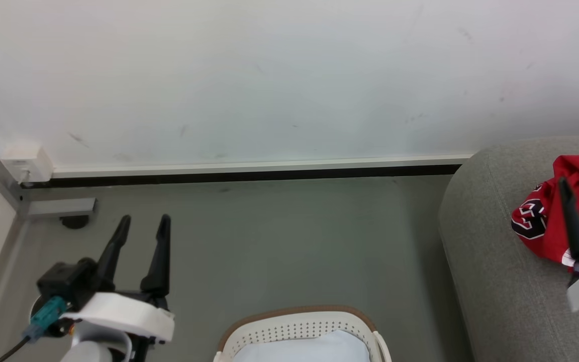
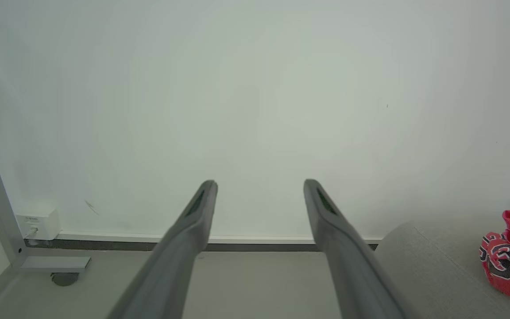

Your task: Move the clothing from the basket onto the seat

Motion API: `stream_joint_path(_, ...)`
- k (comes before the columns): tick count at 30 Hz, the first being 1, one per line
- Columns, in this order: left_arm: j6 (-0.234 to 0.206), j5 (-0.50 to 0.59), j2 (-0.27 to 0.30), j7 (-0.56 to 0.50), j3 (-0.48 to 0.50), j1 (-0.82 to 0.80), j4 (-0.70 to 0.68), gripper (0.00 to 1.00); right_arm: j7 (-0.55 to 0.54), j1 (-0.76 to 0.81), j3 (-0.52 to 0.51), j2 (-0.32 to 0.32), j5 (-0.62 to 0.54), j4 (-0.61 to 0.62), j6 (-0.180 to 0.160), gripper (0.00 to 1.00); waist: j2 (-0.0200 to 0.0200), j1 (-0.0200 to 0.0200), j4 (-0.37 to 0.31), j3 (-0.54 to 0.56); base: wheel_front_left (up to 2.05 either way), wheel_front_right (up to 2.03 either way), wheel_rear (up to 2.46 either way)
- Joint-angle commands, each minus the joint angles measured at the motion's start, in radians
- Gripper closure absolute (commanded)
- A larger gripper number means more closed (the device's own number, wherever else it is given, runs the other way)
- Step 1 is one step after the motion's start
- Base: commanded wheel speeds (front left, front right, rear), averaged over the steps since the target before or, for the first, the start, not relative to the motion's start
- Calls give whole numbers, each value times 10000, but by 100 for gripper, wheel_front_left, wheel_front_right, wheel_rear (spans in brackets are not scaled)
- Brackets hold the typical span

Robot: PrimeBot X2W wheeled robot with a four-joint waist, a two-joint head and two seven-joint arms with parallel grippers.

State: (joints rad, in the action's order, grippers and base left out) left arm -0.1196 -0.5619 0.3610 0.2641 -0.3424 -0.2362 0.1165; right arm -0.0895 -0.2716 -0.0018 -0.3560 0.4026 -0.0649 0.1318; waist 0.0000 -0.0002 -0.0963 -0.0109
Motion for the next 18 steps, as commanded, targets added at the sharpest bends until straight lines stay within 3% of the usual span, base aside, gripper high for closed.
stream_joint_path(1,77,179,-75,0,244,271,-17,0,175,447,-95,324,-238,174,-23,0,0,2,25,-22,0,0,0)
stream_joint_path(9,598,1061,-964,1,1628,1308,0,0,2106,2042,-109,2206,-1319,58,-23,0,0,2,75,-26,0,0,0)
stream_joint_path(12,880,1564,-1377,1,2104,1664,-85,0,2934,2265,75,2507,-1497,-507,-23,0,0,2,46,-7,0,0,0)
stream_joint_path(18,1449,2216,-2021,2,2678,2101,78,0,3446,2221,606,2815,-1587,-1385,-23,0,0,2,11,62,0,0,0)
